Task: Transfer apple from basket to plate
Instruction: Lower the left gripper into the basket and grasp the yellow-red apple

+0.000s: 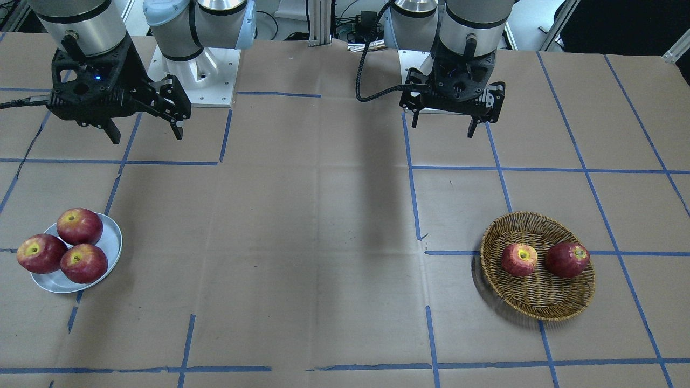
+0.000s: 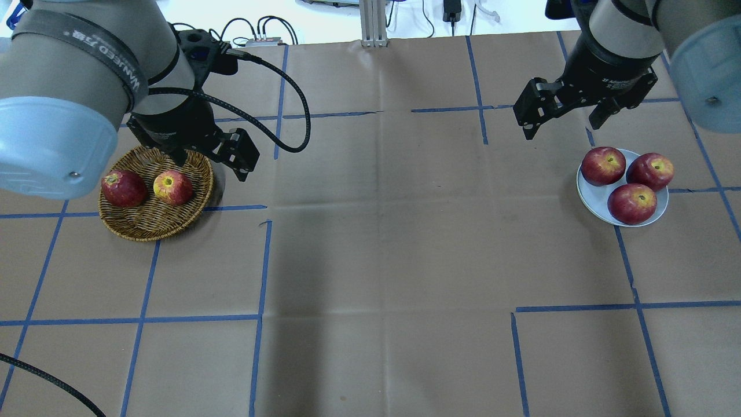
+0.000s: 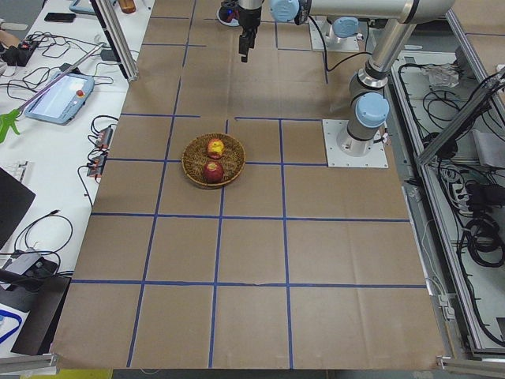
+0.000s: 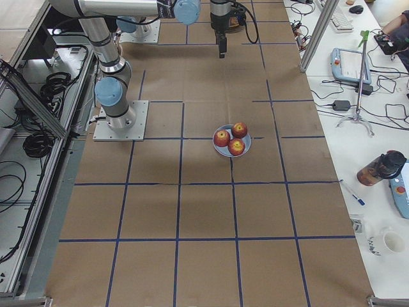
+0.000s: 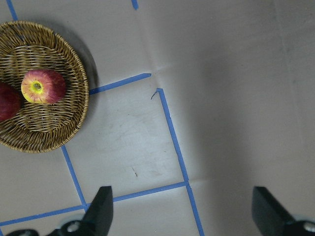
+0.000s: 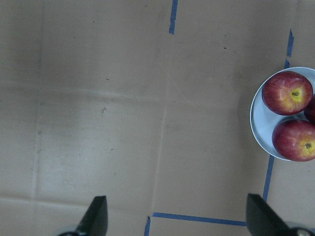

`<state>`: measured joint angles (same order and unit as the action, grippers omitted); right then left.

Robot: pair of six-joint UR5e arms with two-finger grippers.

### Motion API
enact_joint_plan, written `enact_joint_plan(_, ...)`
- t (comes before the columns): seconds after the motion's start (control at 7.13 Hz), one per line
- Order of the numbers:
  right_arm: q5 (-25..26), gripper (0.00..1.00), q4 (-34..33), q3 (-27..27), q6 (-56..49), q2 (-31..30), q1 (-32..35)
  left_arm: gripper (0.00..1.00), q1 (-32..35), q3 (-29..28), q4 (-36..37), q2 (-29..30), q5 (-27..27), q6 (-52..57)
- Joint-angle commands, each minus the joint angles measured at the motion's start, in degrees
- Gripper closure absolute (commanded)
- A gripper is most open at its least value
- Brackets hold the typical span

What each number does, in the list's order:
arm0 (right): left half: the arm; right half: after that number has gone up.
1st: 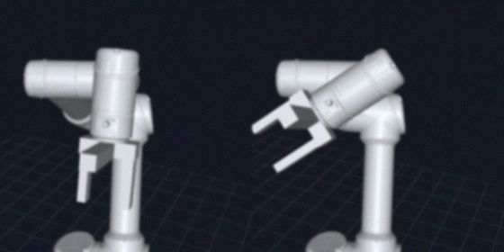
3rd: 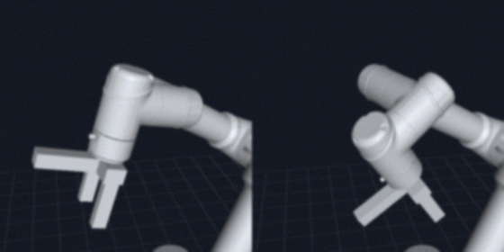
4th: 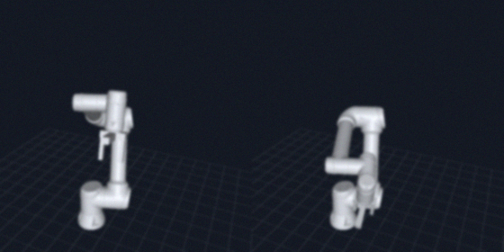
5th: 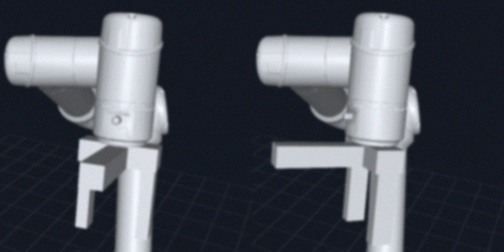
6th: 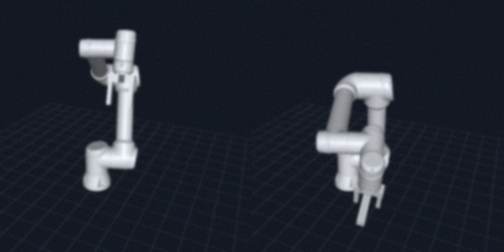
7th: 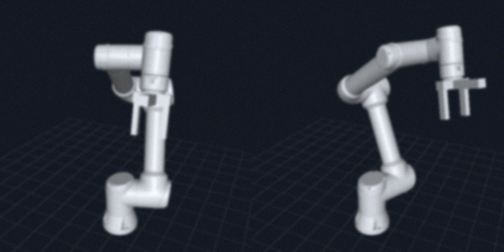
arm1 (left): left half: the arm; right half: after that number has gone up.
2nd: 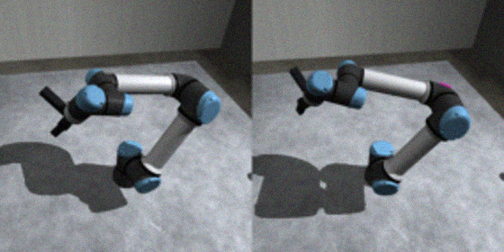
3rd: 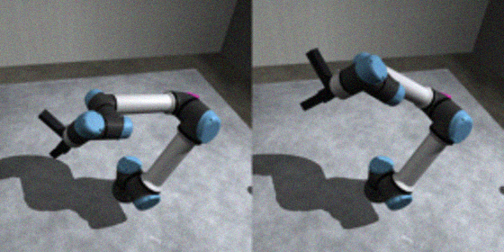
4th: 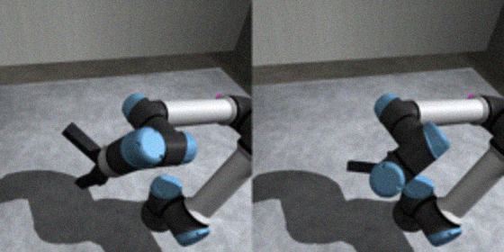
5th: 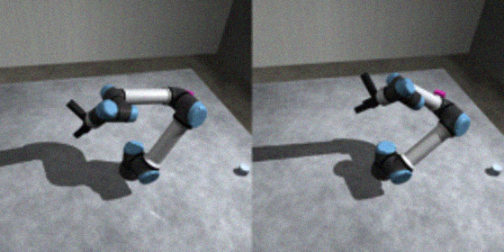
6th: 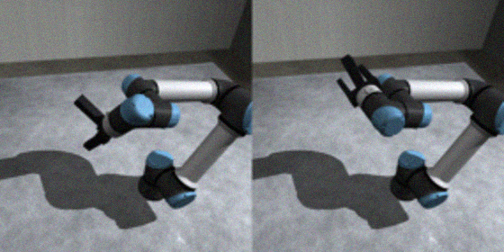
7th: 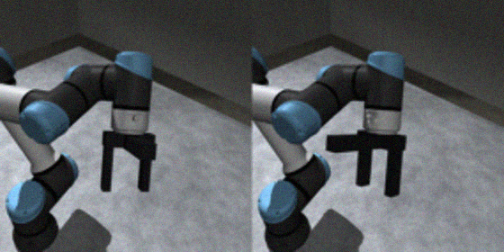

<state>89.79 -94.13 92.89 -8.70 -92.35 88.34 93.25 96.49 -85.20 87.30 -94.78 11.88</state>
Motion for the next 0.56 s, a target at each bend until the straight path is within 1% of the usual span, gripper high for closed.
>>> enact_joint_plan(0.0, 0.12, 0.00, 0.00, 0.09, 0.00, 0.07, 0.08, 0.01, -8.65, 3.60, 2.39, 1.72, 0.56, 12.14)
enact_joint_plan(0.14, 0.21, 0.00, 0.00, 0.01, -0.09, 0.07, -0.01, 0.01, -12.87, 5.88, 8.93, 4.52, 0.56, 15.86)
enact_joint_plan(0.28, 0.04, 0.00, -0.09, -0.08, 0.00, -0.11, 0.08, 0.01, -14.92, 7.64, 18.22, 8.38, 0.30, 21.73)
enact_joint_plan(0.42, -0.05, 0.00, -0.17, -0.08, 0.00, -0.11, 0.08, 0.01, -16.16, 7.40, 24.84, 12.77, 0.21, 24.74)
